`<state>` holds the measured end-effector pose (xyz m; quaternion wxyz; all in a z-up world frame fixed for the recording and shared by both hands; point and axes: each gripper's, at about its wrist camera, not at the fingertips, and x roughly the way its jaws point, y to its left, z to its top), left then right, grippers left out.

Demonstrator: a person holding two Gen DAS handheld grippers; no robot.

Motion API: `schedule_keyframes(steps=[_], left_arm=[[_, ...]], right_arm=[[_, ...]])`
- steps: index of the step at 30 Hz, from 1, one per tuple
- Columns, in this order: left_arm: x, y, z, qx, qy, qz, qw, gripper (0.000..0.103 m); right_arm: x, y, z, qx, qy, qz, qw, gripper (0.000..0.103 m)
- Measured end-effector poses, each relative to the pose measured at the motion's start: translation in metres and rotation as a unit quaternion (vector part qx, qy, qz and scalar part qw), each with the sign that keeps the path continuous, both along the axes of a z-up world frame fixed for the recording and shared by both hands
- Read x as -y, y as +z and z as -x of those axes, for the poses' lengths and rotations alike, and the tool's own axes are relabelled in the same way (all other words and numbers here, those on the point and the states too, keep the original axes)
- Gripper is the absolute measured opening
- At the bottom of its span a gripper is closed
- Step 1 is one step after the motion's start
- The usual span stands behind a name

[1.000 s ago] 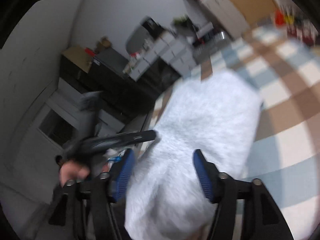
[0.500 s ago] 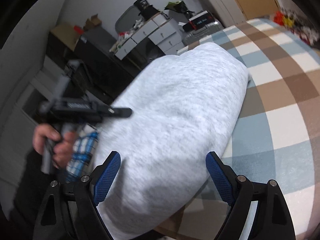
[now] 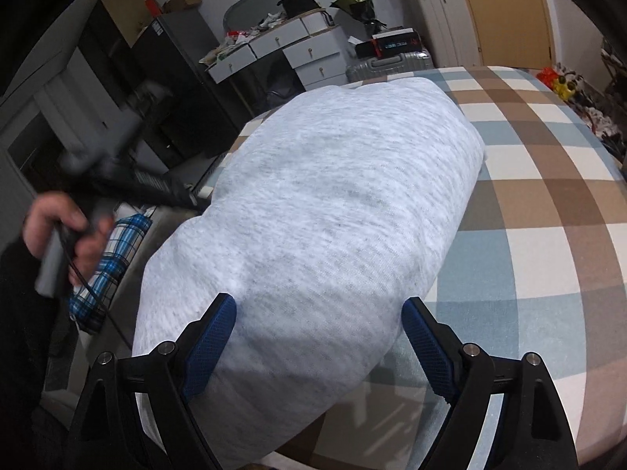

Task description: Fold large clothes

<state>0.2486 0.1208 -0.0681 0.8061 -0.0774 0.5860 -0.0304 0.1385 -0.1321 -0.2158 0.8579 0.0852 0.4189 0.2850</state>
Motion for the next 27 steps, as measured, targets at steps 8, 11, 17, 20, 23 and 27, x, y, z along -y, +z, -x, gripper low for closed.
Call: schedule_keyframes(steps=[8,11,17,20,23,27], left_arm=[[0.079,0.05,-0.053,0.082,-0.114,0.066,0.9879,0.045],[0.093,0.002,-0.086,0.019,-0.107,0.097,0.9893,0.044],[0.067,-0.068,-0.106,-0.015,-0.057,0.169,0.9839,0.04],[0.056,-0.064,-0.104,-0.025,-0.056,0.172,0.9832,0.038],[0.042,-0.034,-0.088,-0.03,-0.035,0.165,0.9853,0.034],[0.048,0.003,-0.032,-0.002,-0.095,0.173,0.9804,0.034]], right_arm=[[-0.001,-0.001,-0.005,-0.004,0.003,-0.002,1.0,0.087],[0.001,-0.002,-0.004,-0.006,0.008,-0.005,1.0,0.087],[0.004,-0.002,-0.007,-0.014,0.02,-0.016,1.0,0.087],[0.002,-0.002,-0.009,-0.014,0.027,-0.015,0.999,0.087],[0.006,-0.003,-0.009,-0.017,0.03,-0.019,0.999,0.087],[0.009,-0.001,-0.008,-0.02,0.025,-0.025,0.999,0.086]])
